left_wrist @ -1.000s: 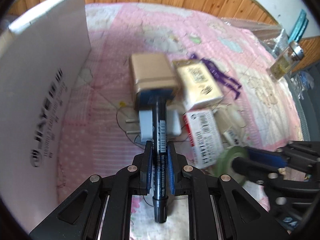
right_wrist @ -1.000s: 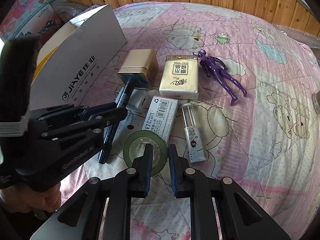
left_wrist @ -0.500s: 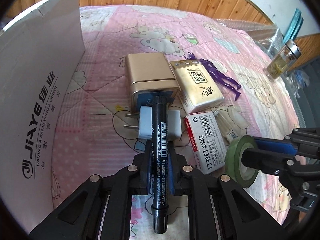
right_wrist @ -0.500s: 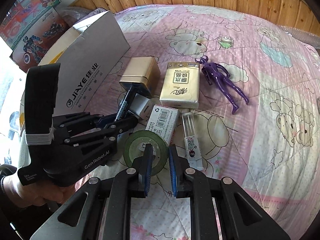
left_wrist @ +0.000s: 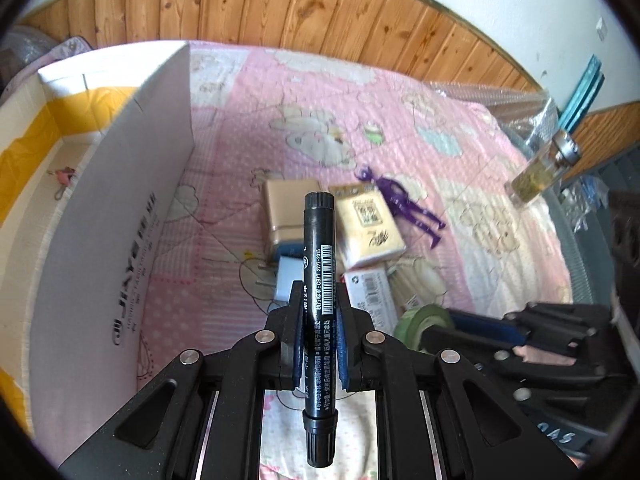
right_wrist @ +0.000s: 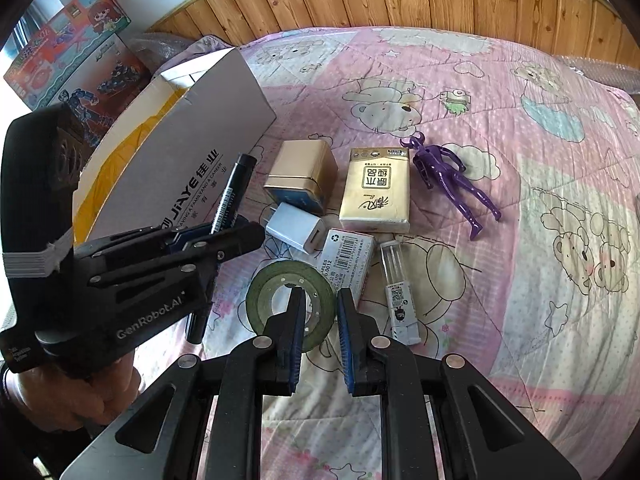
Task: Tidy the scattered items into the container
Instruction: 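Carry the marker and tape roll over to the white box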
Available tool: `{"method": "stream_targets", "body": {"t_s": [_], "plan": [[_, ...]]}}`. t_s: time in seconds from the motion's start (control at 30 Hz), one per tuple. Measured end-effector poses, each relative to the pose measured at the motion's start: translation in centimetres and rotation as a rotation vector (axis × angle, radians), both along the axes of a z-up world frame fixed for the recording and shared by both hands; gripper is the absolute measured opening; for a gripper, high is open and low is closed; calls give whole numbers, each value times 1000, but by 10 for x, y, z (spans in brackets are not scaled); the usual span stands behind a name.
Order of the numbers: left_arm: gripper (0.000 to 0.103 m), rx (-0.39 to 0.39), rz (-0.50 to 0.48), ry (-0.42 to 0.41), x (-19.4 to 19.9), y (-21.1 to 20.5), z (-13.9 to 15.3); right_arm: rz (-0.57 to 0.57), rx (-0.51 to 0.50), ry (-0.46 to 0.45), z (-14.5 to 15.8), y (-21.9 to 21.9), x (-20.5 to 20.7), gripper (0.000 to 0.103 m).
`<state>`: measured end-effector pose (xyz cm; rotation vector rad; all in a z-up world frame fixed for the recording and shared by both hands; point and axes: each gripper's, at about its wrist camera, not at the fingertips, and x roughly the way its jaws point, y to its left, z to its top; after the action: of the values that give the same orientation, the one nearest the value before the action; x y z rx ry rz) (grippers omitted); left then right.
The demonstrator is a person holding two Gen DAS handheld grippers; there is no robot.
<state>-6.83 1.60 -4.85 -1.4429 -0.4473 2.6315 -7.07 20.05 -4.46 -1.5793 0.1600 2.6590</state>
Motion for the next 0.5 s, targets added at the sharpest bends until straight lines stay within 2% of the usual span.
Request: {"method": "stream_targets", "body": {"t_s": [0.27,0.5], "plan": [[13,45,53,88,11,-23,54,36,-22,65,20,-25,-1,17],[13,9,71,141,27,-55,88,64,-33,99,34,-46,-9,17]]}}
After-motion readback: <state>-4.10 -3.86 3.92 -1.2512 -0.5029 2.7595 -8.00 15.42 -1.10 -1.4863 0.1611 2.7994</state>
